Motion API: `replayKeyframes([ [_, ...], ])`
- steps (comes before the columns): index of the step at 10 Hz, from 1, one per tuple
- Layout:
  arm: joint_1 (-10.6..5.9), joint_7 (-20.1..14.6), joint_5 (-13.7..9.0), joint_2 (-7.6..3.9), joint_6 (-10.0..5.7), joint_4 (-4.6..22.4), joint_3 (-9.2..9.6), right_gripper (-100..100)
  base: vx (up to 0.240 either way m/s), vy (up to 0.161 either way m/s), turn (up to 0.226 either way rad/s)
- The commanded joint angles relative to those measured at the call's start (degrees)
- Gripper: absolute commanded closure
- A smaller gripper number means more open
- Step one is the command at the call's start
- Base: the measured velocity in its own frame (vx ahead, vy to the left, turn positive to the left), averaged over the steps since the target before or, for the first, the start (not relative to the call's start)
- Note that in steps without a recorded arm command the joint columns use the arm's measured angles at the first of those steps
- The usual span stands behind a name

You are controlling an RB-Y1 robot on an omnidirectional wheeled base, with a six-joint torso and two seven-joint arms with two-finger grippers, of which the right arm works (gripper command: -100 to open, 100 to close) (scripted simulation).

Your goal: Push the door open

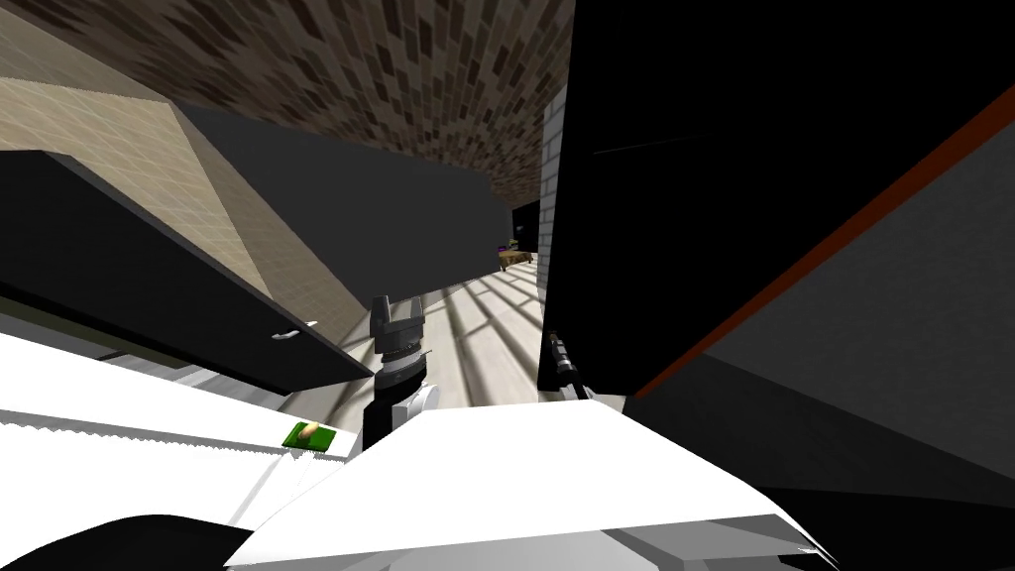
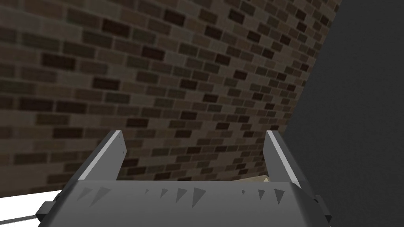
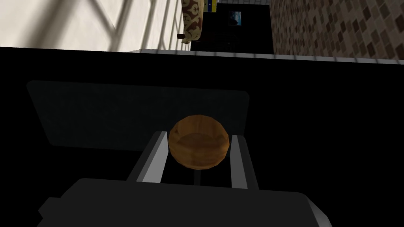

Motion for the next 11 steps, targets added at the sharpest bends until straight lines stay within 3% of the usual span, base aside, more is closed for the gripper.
replayKeyframes([
  [1,-0.05,-0.05,-0.03,-0.02,-0.09,-0.07,-0.03,100,0.0,0.0,0.0],
  [11,-0.54,2.32,-4.12,-1.51,1.48,0.03,-6.34,100,0.191,0.076,-0.064],
])
